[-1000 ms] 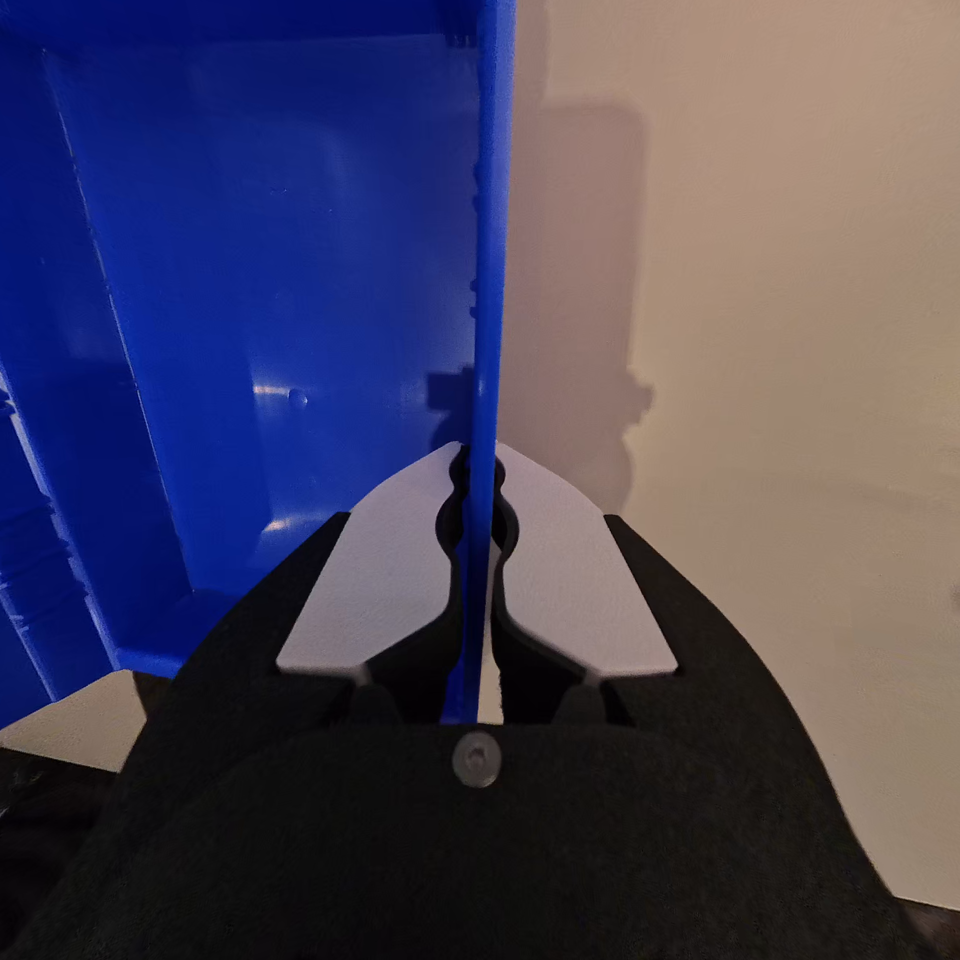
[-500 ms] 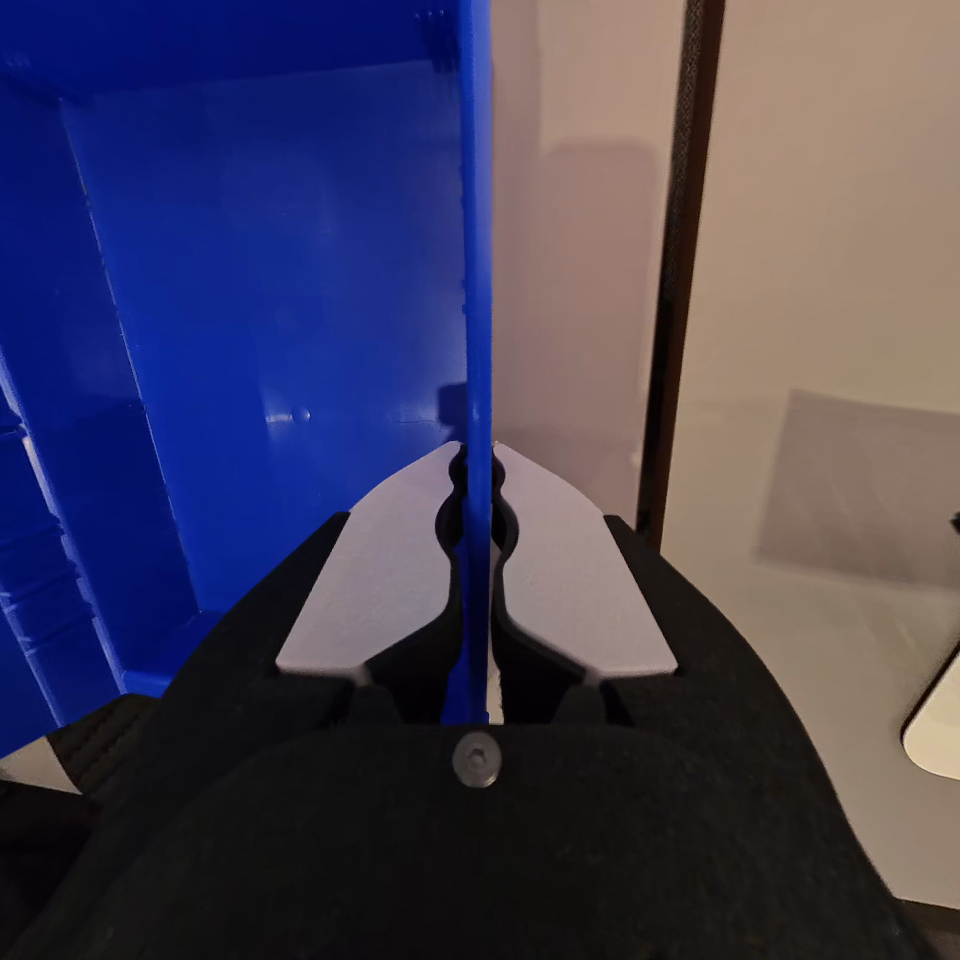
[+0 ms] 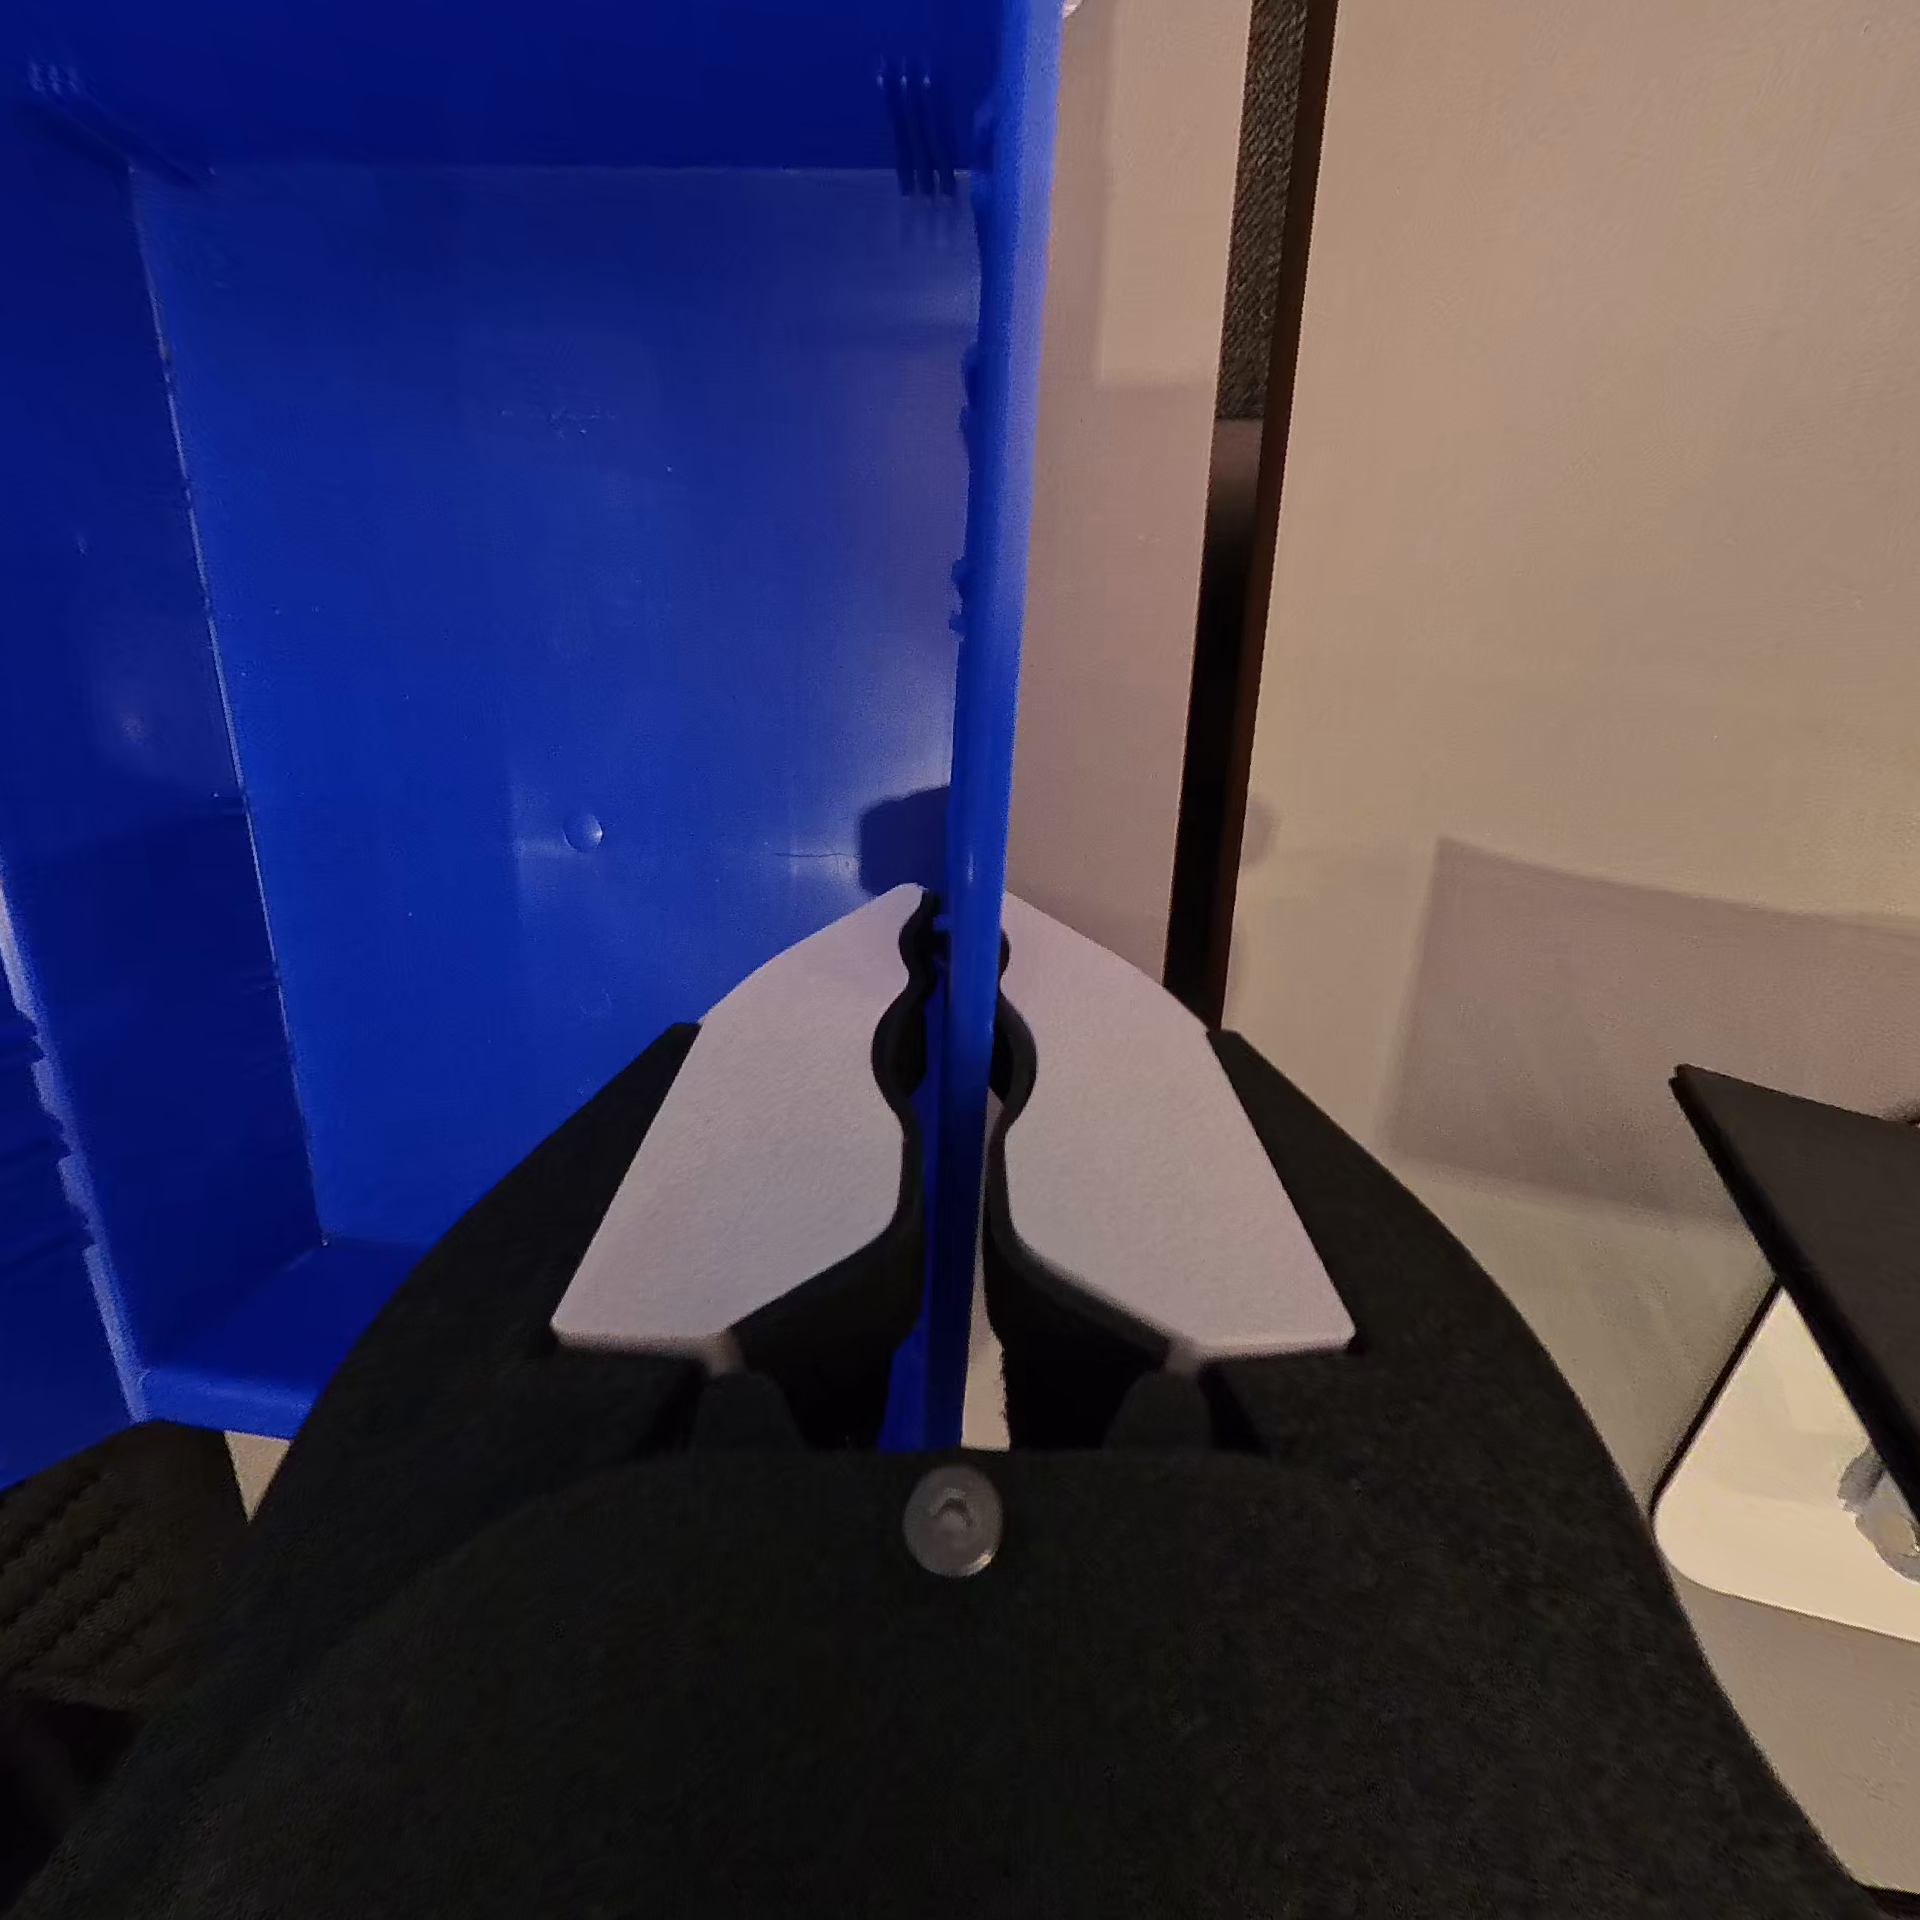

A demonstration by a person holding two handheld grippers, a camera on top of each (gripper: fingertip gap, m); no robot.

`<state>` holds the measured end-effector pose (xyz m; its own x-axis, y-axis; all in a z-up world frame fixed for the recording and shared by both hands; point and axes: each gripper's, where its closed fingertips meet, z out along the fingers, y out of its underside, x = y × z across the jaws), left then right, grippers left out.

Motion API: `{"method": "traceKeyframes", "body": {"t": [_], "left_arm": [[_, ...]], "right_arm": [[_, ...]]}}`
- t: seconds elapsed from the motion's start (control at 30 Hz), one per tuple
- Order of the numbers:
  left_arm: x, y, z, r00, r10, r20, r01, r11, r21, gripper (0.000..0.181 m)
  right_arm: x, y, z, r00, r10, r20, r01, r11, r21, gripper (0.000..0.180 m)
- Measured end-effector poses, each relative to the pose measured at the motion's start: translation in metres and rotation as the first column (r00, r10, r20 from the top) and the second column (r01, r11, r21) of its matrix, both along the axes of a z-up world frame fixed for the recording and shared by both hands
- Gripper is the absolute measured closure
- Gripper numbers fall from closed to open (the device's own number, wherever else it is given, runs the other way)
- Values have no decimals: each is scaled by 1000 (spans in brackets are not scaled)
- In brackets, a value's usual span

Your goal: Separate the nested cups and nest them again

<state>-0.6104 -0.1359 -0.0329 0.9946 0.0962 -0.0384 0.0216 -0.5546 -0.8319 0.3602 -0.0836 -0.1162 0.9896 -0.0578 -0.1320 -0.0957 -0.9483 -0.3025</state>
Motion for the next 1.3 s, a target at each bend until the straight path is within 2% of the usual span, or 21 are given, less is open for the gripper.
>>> {"method": "traceKeyframes", "body": {"t": [0.1, 0.17, 0.3, 0.4, 0.5, 0.6, 0.7, 0.77, 0.8, 0.87, 0.93, 1.0, 1.07, 1.17, 1.3], "left_arm": [[2, -3, 3, 1000, -9, 6, 9, 1000, 18, 143], [4, -5, 7, 1000, -19, 14, 18, 999, 37, 141], [7, -7, 22, 999, -48, 23, 45, 993, 109, 140], [11, -6, 40, 996, -81, 42, 72, 979, 190, 140], [15, -4, 65, 993, -113, 24, 102, 959, 266, 139], [22, 7, 100, 987, -151, -50, 159, 926, 343, 139], [32, 26, 146, 972, -178, -155, 226, 890, 396, 138], [46, 39, 177, 961, -214, -174, 269, 861, 430, 137], [57, 44, 192, 955, -249, -164, 297, 841, 453, 136], [84, 51, 219, 930, -341, -137, 362, 780, 511, 135], [109, 59, 244, 901, -414, -126, 406, 707, 579, 136], [131, 69, 263, 880, -451, -149, 441, 658, 610, 137], [150, 79, 275, 868, -463, -182, 467, 634, 616, 137], [172, 86, 280, 861, -462, -211, 480, 605, 635, 137], [186, 88, 256, 860, -456, -229, 483, 580, 656, 148]], "right_arm": [[7, 5, 8, 998, -26, 52, 23, 998, 58, 144], [6, 9, 21, 997, -32, 70, 23, 993, 117, 133], [7, 19, 69, 981, -77, 178, 22, 956, 294, 119], [-1, 29, 123, 948, -131, 290, -19, 886, 464, 114], [-33, 37, 184, 927, -139, 348, -115, 777, 619, 113], [-91, 42, 241, 925, -77, 371, -243, 632, 736, 112], [-162, 41, 289, 920, -1, 392, -353, 432, 830, 106], [-209, 38, 308, 910, 34, 414, -403, 314, 860, 101], [-232, 36, 313, 903, 63, 425, -424, 277, 862, 100], [-275, 34, 312, 895, 135, 424, -445, 259, 857, 101], [-317, 31, 315, 899, 206, 385, -425, 209, 881, 106], [-356, 27, 318, 895, 296, 332, -387, 148, 910, 114], [-385, 29, 320, 891, 358, 279, -341, 120, 933, 119], [-409, 40, 315, 888, 389, 244, -306, 106, 946, 121], [-420, 56, 290, 886, 431, 172, -264, 161, 951, 119]]}}
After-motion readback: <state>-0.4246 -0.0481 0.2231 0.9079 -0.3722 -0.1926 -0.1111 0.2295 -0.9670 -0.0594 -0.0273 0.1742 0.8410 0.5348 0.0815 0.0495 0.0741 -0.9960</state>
